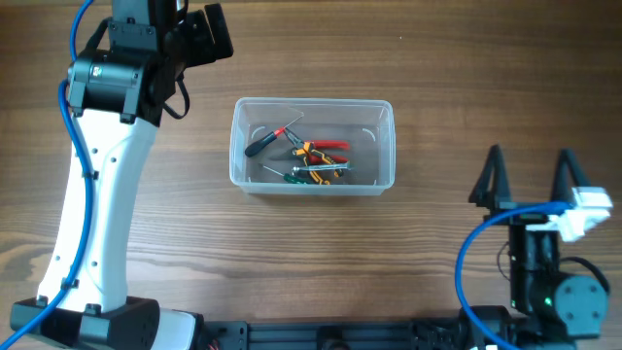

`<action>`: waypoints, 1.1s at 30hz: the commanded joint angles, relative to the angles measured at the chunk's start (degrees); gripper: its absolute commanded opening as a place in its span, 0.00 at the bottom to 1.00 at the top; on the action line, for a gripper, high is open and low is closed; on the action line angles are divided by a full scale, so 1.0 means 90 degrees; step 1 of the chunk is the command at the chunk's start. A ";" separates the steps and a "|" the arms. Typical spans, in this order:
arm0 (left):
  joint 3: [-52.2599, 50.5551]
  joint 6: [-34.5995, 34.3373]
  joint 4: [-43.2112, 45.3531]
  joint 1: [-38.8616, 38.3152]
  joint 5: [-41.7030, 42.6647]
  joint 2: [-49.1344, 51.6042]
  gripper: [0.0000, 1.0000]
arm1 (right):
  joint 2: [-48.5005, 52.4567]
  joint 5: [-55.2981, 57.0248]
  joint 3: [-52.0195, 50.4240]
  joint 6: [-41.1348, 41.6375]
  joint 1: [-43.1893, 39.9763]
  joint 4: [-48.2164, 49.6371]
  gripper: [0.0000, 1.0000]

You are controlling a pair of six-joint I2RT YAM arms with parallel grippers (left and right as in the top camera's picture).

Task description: Pack container

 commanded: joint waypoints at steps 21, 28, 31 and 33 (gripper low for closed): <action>-0.0005 -0.0124 0.0012 0.0049 -0.0058 0.0019 1.00 | -0.1489 -0.0265 -0.2312 0.1025 -0.0034 0.0304 1.00; -0.0005 -0.0124 0.0015 0.0049 -0.0058 0.0019 1.00 | -0.1581 -0.0277 -0.2749 0.1486 -0.0034 0.0466 1.00; -0.0005 -0.0124 0.0012 0.0049 -0.0058 0.0019 1.00 | -0.1581 -0.0267 -0.2764 0.1540 -0.0034 0.0250 1.00; -0.0005 -0.0124 0.0012 0.0046 -0.0058 0.0019 1.00 | -0.1581 -0.0270 -0.2764 0.1474 -0.0034 0.0141 1.00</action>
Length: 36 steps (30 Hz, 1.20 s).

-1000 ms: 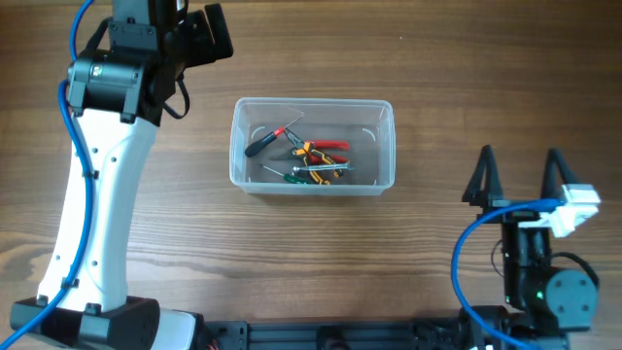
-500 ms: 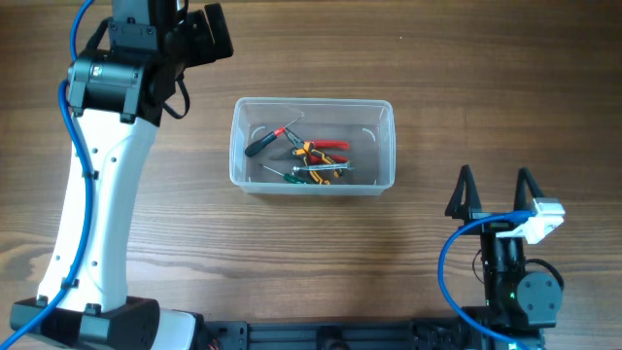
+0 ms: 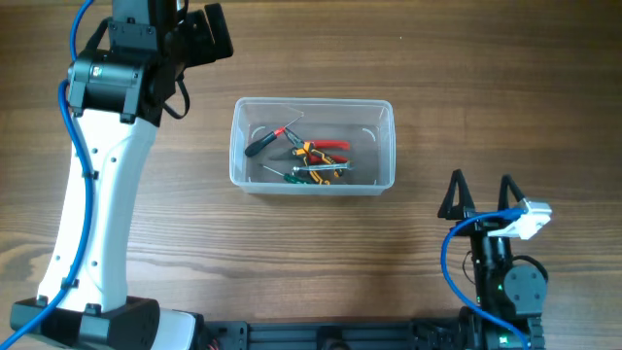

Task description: Pack container

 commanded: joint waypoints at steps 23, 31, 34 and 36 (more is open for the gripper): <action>-0.0005 -0.0102 0.0012 0.0049 -0.0058 0.0019 1.00 | -0.0112 -0.0952 -0.0051 -0.1634 -0.0032 -0.0289 1.00; -0.0005 -0.0102 0.0015 0.0046 -0.0058 0.0019 1.00 | -0.0112 -0.0952 -0.0051 -0.1632 -0.0032 -0.0289 1.00; -0.0005 -0.0102 0.0012 0.0046 -0.0058 0.0019 1.00 | -0.0112 -0.0952 -0.0051 -0.1632 -0.0032 -0.0289 1.00; -0.0005 -0.0102 0.0012 0.0046 -0.0058 0.0019 1.00 | -0.0112 -0.0952 -0.0051 -0.1630 -0.0032 -0.0289 1.00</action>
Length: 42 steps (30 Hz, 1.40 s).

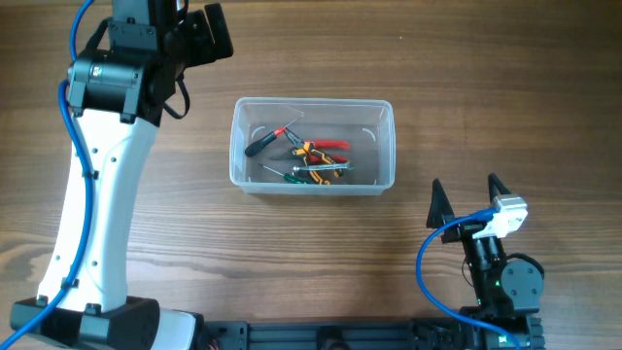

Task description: Pack container

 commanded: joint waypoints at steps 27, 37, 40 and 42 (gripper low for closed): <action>-0.0729 0.0806 0.0678 0.0920 -0.0697 -0.4209 1.00 | -0.0112 -0.0119 -0.0012 -0.0124 -0.0032 0.0017 1.00; -0.4505 0.0782 0.1328 0.1450 -0.0486 -0.7368 1.00 | -0.0112 -0.0121 -0.0012 -0.0124 -0.0032 0.0017 1.00; -0.5831 0.0780 0.2035 0.1525 -0.0141 -0.8264 1.00 | -0.0112 -0.0121 -0.0012 -0.0126 -0.0032 0.0017 1.00; -0.6601 0.0782 0.2497 0.1523 0.0085 -0.8755 1.00 | -0.0112 -0.0121 -0.0012 -0.0124 -0.0032 0.0017 1.00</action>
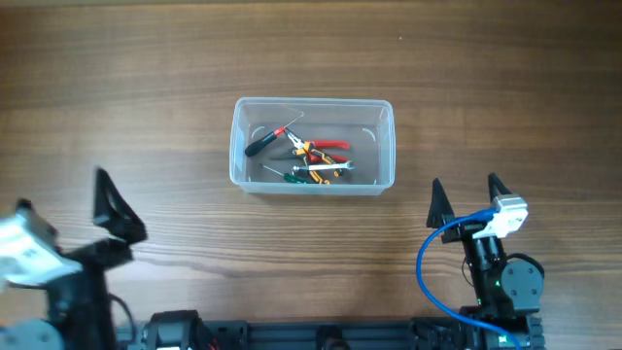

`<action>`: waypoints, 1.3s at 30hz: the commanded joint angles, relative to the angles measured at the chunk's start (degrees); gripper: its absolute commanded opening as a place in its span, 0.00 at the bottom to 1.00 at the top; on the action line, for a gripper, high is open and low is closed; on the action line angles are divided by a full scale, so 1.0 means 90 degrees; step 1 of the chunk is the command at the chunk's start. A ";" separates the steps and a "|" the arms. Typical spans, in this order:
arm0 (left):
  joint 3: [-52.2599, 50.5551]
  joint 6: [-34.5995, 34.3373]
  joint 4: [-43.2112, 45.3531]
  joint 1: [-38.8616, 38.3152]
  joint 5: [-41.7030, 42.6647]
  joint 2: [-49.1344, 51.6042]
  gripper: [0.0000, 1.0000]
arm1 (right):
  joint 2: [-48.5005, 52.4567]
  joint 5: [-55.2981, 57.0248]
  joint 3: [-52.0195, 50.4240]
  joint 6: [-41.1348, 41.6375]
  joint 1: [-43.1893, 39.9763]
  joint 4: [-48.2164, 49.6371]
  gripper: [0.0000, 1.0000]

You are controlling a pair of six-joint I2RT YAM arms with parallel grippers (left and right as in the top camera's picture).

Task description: Pack container

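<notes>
A clear plastic container [312, 146] stands in the middle of the wooden table. Inside it lie a red-handled pair of pliers [321, 147], a black-and-red screwdriver [264, 142] and some green and orange-handled tools [313, 173]. My left gripper [63, 209] is low at the front left, blurred, with its fingers spread wide and nothing between them. At the front right my right gripper [466, 197] is open and empty too. Both grippers are well short of the container.
The wooden table [505, 78] surrounds the container on all sides. The arm bases and a dark rail [311, 338] run along the front edge. A blue cable [428, 282] loops beside the right arm.
My left arm was stretched up over the far left of the table; now it is folded down at the front left, gripper open. The right arm and the container have not moved.
The tools lay in the container throughout. My right gripper was open at the right, then nearer the front, then settled at the front right. My left arm stayed raised at the far left until now, when it sits low at the front left.
</notes>
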 commanded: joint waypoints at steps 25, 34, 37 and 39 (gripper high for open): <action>-0.5020 0.0073 0.2480 0.0068 0.1855 -0.1651 1.00 | -0.0083 -0.0117 -0.0010 -0.0121 -0.0032 0.0019 1.00; -0.5508 0.0075 0.2477 0.0068 0.1855 -0.1860 1.00 | -0.0083 -0.0117 -0.0010 -0.0121 -0.0032 0.0019 1.00; -0.5581 0.0078 0.2475 0.0068 0.1853 -0.1863 1.00 | -0.0083 -0.0117 -0.0010 -0.0121 -0.0032 0.0019 1.00; -0.5659 0.0075 0.2477 0.0068 0.1853 -0.1863 1.00 | -0.0083 -0.0117 -0.0010 -0.0121 -0.0032 0.0019 1.00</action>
